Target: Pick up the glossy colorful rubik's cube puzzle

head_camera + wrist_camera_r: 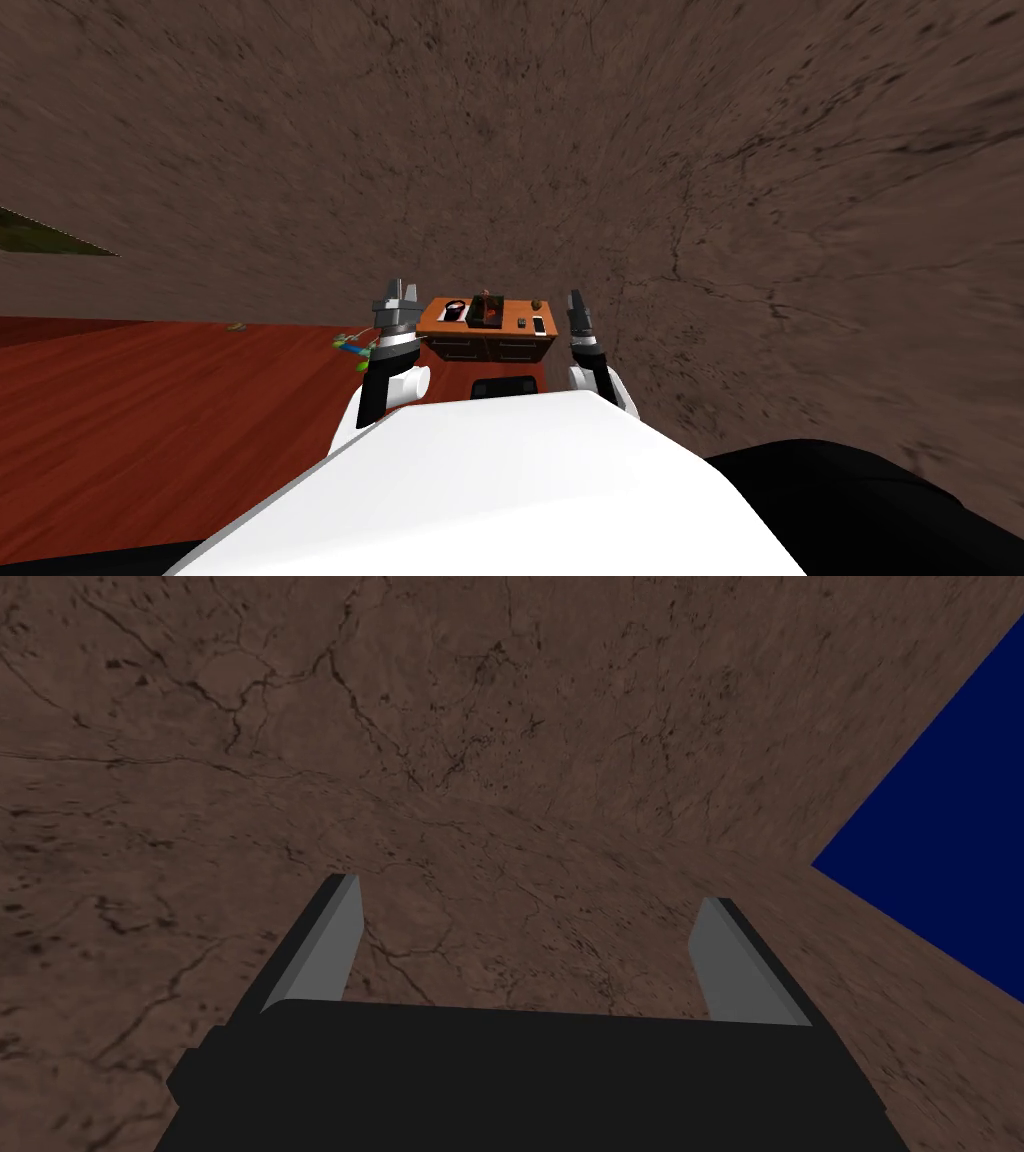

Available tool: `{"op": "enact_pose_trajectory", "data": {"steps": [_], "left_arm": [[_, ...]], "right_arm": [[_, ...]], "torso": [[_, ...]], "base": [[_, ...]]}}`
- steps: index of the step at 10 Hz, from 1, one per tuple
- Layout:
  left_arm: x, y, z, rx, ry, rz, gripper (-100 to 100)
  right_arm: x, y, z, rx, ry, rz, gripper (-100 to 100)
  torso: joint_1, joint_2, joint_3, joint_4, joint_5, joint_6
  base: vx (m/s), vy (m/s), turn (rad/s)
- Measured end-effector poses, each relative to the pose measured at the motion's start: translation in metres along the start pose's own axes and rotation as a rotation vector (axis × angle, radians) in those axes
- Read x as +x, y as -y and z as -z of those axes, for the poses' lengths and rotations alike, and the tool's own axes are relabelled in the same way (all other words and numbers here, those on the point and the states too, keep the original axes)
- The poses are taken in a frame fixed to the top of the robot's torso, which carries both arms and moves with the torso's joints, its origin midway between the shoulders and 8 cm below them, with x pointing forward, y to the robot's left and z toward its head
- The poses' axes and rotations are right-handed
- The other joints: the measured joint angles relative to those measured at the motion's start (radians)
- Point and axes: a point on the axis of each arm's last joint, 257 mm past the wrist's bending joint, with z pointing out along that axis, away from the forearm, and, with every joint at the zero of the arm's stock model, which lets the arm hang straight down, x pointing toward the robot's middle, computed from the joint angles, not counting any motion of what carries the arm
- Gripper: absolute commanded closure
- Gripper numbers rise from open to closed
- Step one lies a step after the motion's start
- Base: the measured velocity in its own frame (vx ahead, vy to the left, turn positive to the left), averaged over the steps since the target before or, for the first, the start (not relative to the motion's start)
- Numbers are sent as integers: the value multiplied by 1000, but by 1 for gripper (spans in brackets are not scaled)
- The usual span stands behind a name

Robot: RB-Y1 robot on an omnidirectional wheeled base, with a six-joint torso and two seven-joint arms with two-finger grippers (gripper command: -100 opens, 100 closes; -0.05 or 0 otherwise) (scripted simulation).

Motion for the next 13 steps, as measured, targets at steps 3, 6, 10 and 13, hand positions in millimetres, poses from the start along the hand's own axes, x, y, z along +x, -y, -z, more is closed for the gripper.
{"op": "enact_pose_trajectory", "data": {"steps": [3,6,10,13], "left_arm": [[0,0,0,0,0,0,0],[0,0,0,0,0,0,0],[0,0,0,0,0,0,0],[0,0,0,0,0,0,0]], "right_arm": [[37,39,26,82,-105,49,-100],[65,80,65,171,-227,98,-100],[96,125,123,285,-378,146,-100],[112,152,164,352,-482,179,-100]], "torso": [[1,2,1,0,0,0],[1,-2,-1,0,0,0],[0,-3,-2,-1,0,0],[-1,-5,-3,-1,0,1]], "base": [[-101,24,171],[-55,37,229],[-43,28,192],[-11,23,257]]}}
